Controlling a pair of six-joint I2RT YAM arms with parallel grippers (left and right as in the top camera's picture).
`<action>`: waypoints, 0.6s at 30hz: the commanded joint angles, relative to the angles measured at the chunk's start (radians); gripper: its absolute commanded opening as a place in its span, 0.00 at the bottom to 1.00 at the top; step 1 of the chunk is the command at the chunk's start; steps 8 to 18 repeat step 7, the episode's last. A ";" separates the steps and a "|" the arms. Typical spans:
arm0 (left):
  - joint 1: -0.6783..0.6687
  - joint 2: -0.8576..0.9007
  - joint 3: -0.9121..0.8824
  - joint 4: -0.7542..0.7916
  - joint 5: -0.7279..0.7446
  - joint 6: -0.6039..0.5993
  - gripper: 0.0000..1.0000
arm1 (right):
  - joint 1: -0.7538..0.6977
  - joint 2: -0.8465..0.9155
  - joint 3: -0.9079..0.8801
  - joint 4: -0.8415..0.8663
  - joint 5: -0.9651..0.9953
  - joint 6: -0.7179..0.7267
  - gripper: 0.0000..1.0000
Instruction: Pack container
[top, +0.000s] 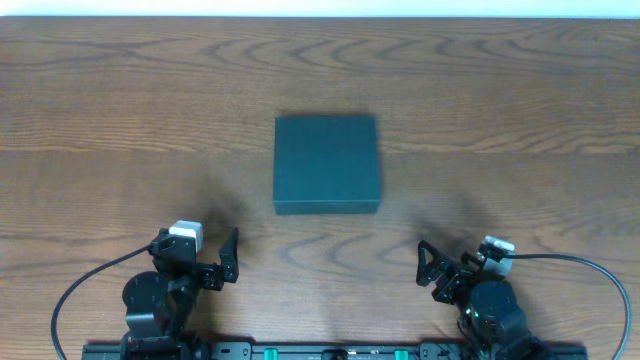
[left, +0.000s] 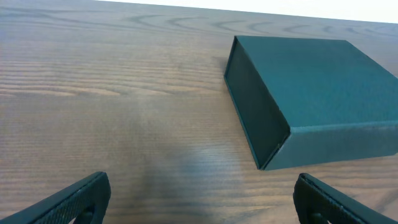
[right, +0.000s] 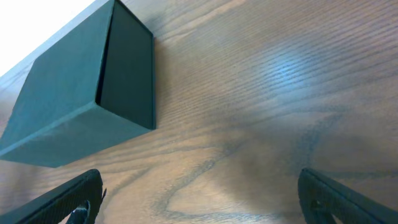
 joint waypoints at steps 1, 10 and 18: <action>-0.002 -0.006 -0.020 -0.002 0.014 -0.007 0.95 | 0.006 -0.012 -0.006 -0.001 0.003 0.010 0.99; -0.002 -0.006 -0.020 -0.002 0.014 -0.007 0.95 | 0.006 -0.012 -0.006 -0.001 0.004 0.010 0.99; -0.002 -0.006 -0.020 -0.002 0.014 -0.007 0.95 | 0.006 -0.012 -0.006 -0.001 0.004 0.010 0.99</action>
